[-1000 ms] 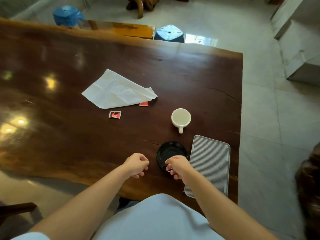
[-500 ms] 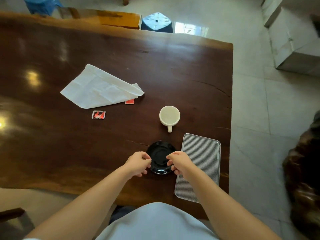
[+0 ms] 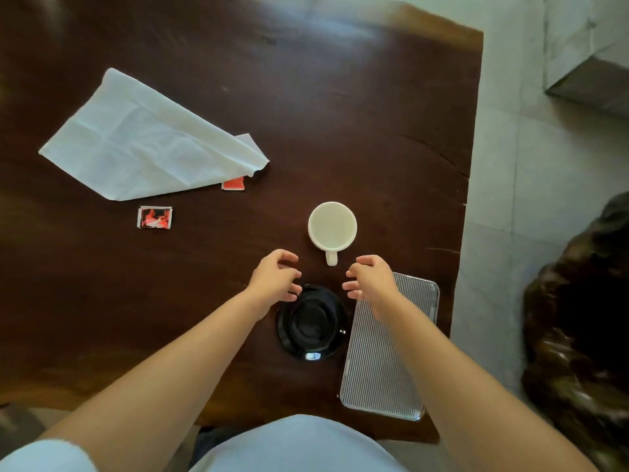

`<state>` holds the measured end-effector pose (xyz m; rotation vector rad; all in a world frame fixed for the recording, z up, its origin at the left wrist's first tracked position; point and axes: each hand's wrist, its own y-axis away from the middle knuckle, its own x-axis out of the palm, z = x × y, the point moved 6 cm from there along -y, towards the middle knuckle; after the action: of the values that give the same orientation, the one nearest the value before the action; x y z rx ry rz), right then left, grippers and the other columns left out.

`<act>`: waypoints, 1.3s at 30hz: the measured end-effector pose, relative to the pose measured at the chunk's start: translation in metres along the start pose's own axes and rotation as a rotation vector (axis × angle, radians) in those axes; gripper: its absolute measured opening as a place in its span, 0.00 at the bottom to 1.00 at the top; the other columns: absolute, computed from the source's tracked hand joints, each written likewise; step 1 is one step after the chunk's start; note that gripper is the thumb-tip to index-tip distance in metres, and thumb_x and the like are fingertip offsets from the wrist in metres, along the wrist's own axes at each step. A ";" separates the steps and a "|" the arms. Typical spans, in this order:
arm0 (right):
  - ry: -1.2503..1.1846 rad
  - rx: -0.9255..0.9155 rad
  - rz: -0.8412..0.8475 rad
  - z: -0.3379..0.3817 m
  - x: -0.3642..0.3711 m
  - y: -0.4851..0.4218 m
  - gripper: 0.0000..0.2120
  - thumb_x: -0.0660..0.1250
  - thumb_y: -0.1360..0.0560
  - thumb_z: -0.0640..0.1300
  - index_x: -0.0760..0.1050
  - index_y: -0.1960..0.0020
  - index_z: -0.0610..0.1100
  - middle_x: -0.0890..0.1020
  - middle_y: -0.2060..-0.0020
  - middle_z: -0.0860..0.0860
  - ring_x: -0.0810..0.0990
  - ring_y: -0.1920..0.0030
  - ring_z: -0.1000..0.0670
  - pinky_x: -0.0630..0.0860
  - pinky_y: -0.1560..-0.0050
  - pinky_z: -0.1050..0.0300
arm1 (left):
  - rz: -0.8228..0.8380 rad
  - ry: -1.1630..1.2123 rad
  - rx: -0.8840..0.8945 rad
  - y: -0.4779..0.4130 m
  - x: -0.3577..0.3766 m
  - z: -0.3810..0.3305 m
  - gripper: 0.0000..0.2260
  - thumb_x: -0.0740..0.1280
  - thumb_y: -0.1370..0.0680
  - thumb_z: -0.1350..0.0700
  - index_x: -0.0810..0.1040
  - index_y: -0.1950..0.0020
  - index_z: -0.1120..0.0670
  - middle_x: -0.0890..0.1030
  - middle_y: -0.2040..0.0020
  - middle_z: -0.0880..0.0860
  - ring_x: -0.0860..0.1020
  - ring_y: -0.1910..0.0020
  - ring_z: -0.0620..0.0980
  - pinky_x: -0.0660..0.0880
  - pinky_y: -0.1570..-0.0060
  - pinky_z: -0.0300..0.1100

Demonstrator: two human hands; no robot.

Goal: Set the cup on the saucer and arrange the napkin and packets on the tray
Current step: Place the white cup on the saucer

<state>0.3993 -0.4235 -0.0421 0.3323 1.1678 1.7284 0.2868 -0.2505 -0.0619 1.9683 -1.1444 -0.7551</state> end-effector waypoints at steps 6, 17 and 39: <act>0.040 -0.097 -0.082 0.028 0.007 -0.038 0.21 0.62 0.23 0.32 0.69 0.32 0.42 0.79 0.49 0.44 0.84 0.56 0.44 0.84 0.57 0.49 | -0.029 0.005 0.098 -0.032 -0.004 -0.023 0.29 0.65 0.24 0.71 0.71 0.30 0.43 0.76 0.37 0.53 0.83 0.49 0.53 0.85 0.57 0.47; 0.444 -0.384 -0.012 0.047 0.027 -0.055 0.48 0.77 0.32 0.41 0.52 0.22 0.57 0.71 0.40 0.58 0.73 0.43 0.54 0.73 0.46 0.55 | 0.128 -0.233 0.273 -0.049 0.019 -0.060 0.43 0.73 0.30 0.68 0.60 0.22 0.41 0.73 0.29 0.54 0.81 0.41 0.58 0.83 0.48 0.54; 0.370 -0.477 0.058 -0.074 0.016 0.078 0.33 0.76 0.31 0.45 0.62 0.34 0.58 0.75 0.52 0.61 0.77 0.53 0.55 0.81 0.49 0.47 | -0.014 -0.413 0.371 0.097 0.030 0.039 0.34 0.74 0.27 0.63 0.66 0.25 0.46 0.78 0.35 0.50 0.74 0.35 0.50 0.69 0.47 0.39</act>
<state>0.2979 -0.4545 -0.0195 -0.2567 0.9587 2.1100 0.2242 -0.3219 -0.0085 2.1819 -1.6110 -1.0516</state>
